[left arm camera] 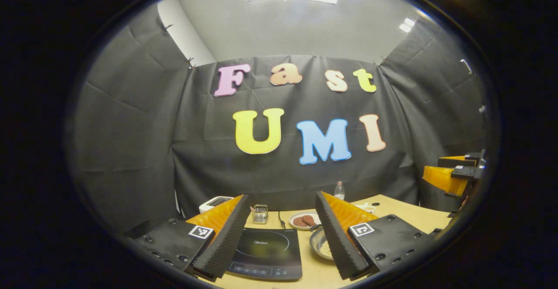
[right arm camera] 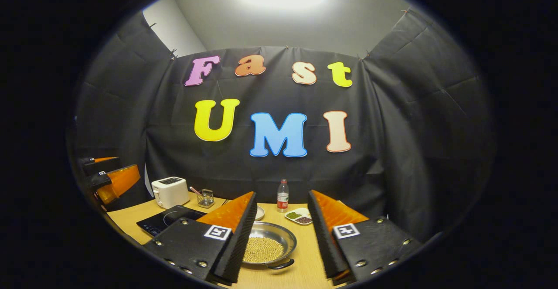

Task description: First push the handle of the pot to place it horizontally, then grasp the pot with both hands and set it on the induction cooktop.

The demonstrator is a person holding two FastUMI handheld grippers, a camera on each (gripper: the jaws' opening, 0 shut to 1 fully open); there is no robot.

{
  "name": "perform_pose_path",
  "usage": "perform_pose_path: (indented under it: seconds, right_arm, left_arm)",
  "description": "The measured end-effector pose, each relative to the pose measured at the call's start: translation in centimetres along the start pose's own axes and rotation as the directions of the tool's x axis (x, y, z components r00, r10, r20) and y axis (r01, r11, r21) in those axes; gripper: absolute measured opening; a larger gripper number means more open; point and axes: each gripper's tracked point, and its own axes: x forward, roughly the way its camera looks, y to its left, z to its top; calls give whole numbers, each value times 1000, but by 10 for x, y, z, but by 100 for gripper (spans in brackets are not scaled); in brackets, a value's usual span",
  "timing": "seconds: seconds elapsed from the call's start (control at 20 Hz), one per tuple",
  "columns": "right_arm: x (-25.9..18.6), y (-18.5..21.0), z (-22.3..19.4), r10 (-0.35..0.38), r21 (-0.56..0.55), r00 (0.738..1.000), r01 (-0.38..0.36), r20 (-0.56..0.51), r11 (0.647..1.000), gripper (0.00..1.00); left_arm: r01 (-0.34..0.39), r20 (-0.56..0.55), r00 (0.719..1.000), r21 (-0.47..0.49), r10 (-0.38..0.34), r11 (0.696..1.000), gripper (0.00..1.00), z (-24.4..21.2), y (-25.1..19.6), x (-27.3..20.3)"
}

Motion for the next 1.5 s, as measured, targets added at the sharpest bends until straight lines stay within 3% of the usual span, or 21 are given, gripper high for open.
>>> perform_pose_path:
  seconds: [0.1, 0.2, 0.25, 0.3, 0.35, 0.4, 0.6, 0.85, 0.9, 1.05, 1.1, 1.3, 1.35, 1.5]
  right_arm:
    - [2, 5, -8, -2, -16, 1000, 2, -18, 1000, 65]
    - [6, 5, -6, 3, -18, 1000, -3, -19, 1000, 34]
    - [2, 15, -11, 28, -15, 999, -28, -35, 999, 26]
    - [4, 16, -11, 15, -25, 999, -16, -40, 1000, 26]
    - [-5, 7, -5, -13, -27, 1000, 13, -19, 1000, 9]
    - [1, 16, -5, 21, -22, 999, -21, -27, 1000, 1]
    - [9, 36, -23, 61, -35, 995, -64, -77, 997, 3]
    - [9, 59, -51, 112, -36, 980, -119, -167, 992, 3]
    - [9, 61, -57, 125, -45, 973, -136, -192, 990, 3]
    - [9, 63, -79, 145, -43, 954, -162, -262, 986, 3]
    - [11, 62, -83, 149, -36, 949, -165, -277, 986, 3]
    - [21, 63, -114, 198, -20, 914, -219, -354, 976, 3]
    - [22, 63, -124, 218, -11, 900, -240, -377, 971, 3]
    - [25, 65, -153, 279, 18, 849, -304, -448, 953, 2]
  left_arm:
    - [-3, 3, 1000, 1, 3, 1000, 94, 1, 4, 1]
    - [-3, 8, 1000, 8, 3, 1000, 94, 1, 9, 0]
    - [-3, 9, 1000, 11, 3, 1000, 94, 1, 11, 0]
    - [-2, 10, 1000, 10, 2, 1000, 94, 2, 14, 1]
    - [2, 8, 1000, 11, -2, 1000, 97, 1, 15, 2]
    - [2, 7, 1000, 17, -3, 1000, 100, 0, 18, 3]
    - [11, 16, 1000, 34, -12, 999, 94, 2, 33, 8]
    - [31, 9, 999, 20, -31, 999, 94, -11, 54, 11]
    - [33, 5, 999, 17, -33, 999, 98, -13, 56, 11]
    - [34, -3, 999, 16, -34, 999, 94, -16, 61, 12]
    - [34, -2, 999, 16, -34, 999, 98, -16, 61, 14]
    - [12, -31, 999, 18, -11, 1000, 94, -29, 57, 25]
    - [0, -36, 999, 19, 1, 1000, 98, -32, 56, 28]
    - [-39, -44, 998, 21, 40, 999, 98, -33, 48, 38]
